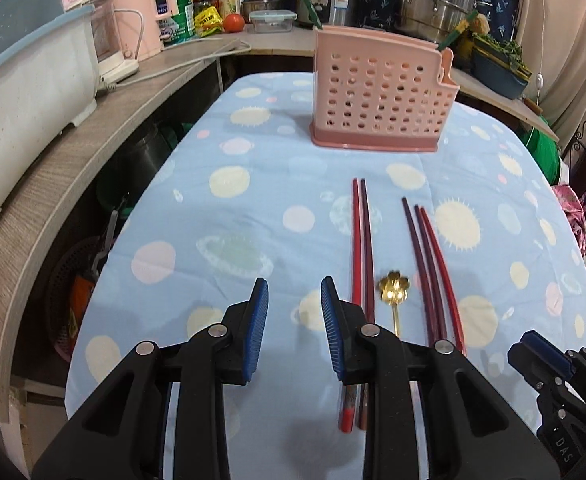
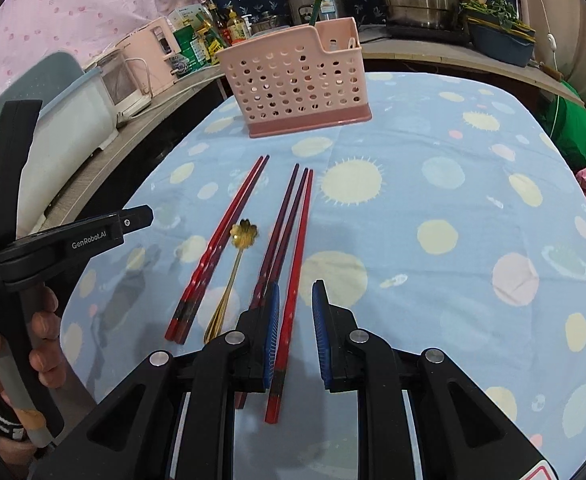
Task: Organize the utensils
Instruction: 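Open both tools and move them back over the remaining chopsticks, then grasp a dark red chopstick with the left tool while the right tool grasps another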
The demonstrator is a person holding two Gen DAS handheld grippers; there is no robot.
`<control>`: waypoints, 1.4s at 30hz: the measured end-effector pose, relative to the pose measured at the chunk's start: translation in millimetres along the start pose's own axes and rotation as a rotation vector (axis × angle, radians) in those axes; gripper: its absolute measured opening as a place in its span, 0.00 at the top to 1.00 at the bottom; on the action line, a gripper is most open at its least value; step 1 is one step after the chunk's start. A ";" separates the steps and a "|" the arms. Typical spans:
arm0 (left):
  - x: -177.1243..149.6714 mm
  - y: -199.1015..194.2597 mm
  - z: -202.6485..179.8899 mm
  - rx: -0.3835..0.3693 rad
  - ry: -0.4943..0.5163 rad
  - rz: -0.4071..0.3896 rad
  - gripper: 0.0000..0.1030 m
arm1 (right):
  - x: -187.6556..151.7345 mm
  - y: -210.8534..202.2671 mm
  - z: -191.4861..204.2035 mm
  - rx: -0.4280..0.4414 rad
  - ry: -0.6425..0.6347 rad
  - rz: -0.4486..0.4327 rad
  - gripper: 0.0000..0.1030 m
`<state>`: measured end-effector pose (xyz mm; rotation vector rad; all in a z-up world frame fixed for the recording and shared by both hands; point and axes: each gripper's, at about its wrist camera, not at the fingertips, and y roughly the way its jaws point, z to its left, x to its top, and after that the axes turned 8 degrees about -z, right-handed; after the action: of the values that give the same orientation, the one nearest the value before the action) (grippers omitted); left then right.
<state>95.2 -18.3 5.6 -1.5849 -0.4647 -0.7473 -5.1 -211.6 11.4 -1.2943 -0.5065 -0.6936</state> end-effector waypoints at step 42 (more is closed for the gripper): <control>-54.2 4.7 -12.7 -0.076 0.036 0.107 0.60 | -40.7 15.4 -3.6 -0.040 0.001 0.071 0.94</control>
<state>57.5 -24.8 -35.1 -1.6512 -0.3259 -0.7176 -22.8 -206.0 -28.2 -1.3428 -0.4459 -0.6478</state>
